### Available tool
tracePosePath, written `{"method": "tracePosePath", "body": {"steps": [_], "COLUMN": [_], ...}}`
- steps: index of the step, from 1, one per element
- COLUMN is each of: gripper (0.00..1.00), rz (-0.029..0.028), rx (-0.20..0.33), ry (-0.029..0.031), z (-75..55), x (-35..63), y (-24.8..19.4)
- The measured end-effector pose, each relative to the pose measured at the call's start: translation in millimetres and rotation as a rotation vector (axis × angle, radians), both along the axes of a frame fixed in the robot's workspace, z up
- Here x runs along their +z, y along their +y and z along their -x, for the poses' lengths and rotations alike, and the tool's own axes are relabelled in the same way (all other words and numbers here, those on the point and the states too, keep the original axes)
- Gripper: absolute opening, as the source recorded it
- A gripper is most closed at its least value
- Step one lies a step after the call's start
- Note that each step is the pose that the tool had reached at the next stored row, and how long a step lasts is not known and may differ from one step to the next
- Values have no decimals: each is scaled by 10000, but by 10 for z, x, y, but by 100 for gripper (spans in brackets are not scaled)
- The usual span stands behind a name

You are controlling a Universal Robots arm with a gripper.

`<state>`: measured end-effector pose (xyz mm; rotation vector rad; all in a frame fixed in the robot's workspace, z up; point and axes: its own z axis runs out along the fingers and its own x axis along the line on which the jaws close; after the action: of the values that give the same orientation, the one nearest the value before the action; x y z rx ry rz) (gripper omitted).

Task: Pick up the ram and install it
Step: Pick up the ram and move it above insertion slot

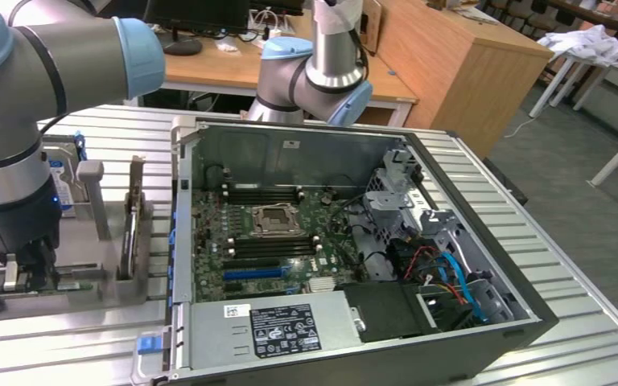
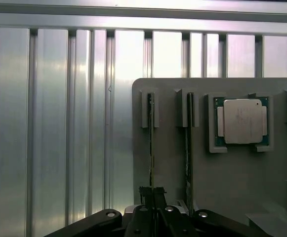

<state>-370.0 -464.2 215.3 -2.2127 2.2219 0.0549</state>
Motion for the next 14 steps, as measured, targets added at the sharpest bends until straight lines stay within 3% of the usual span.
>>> {"method": "tracePosePath", "body": {"steps": [14], "gripper": [12], "rz": [1], "rx": [0], "ry": [1], "z": [0], "x": [39], "y": [-5]}}
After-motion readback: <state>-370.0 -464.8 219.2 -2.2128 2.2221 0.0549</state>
